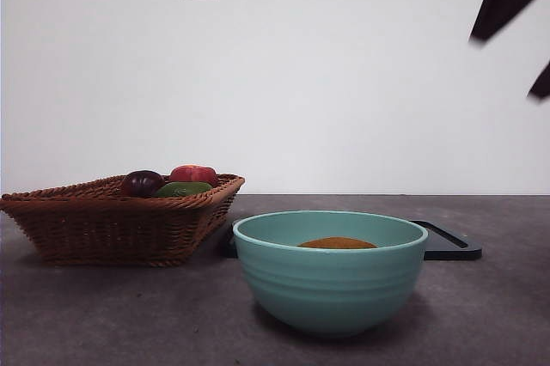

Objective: Pick up the wifruite, put it on the bowl, pick up the plate, put it on desk

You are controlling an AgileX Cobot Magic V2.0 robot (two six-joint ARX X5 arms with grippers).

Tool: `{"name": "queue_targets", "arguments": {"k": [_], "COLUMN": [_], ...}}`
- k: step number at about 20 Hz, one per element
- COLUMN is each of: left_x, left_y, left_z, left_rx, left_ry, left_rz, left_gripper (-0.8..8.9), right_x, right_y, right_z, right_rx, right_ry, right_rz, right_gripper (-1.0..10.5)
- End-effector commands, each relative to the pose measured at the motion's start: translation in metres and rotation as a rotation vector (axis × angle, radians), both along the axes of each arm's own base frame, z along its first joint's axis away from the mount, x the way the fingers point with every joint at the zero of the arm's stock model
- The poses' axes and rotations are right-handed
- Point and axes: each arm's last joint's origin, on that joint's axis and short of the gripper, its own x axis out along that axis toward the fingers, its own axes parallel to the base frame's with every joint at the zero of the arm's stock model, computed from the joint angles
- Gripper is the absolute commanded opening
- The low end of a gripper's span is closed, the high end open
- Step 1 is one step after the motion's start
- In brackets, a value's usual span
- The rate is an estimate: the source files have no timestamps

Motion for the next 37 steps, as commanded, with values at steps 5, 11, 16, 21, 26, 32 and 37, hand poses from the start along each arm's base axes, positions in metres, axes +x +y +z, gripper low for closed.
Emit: {"name": "queue_targets", "arguments": {"k": [5, 11, 16, 21, 26, 32, 37], "left_x": [0.0, 0.0, 0.0, 0.0, 0.0, 0.0, 0.0], "left_y": [-0.002, -0.002, -0.002, -0.002, -0.002, -0.002, -0.002], "left_z": [0.003, 0.003, 0.003, 0.003, 0.003, 0.003, 0.003], "left_rx": [-0.009, -0.009, -0.009, -0.009, -0.009, -0.008, -0.008], "left_ry": [-0.016, -0.015, -0.015, -0.015, -0.017, -0.021, -0.021], "left_rz": [-0.019, -0.019, -0.019, -0.019, -0.021, -0.024, -0.024], "left_gripper": [3.12, 3.12, 3.12, 3.12, 3.12, 3.12, 3.12], "right_x": [0.027, 0.046, 0.055, 0.058, 0.06, 0.062, 0.085], "right_y": [0.029, 0.057, 0.074, 0.084, 0.086, 0.087, 0.082], "right_z": [-0.036, -0.062, -0.081, -0.094, -0.094, -0.073, -0.036], "right_rx": [-0.008, -0.091, -0.147, -0.164, -0.144, -0.091, -0.062], "right_ry": [0.008, -0.004, -0.017, -0.002, -0.007, -0.058, -0.12], "right_rz": [-0.002, 0.014, 0.0, 0.022, 0.022, 0.01, -0.063], "right_gripper": [3.2, 2.5, 2.1, 0.8, 0.1, 0.1, 0.1]}}
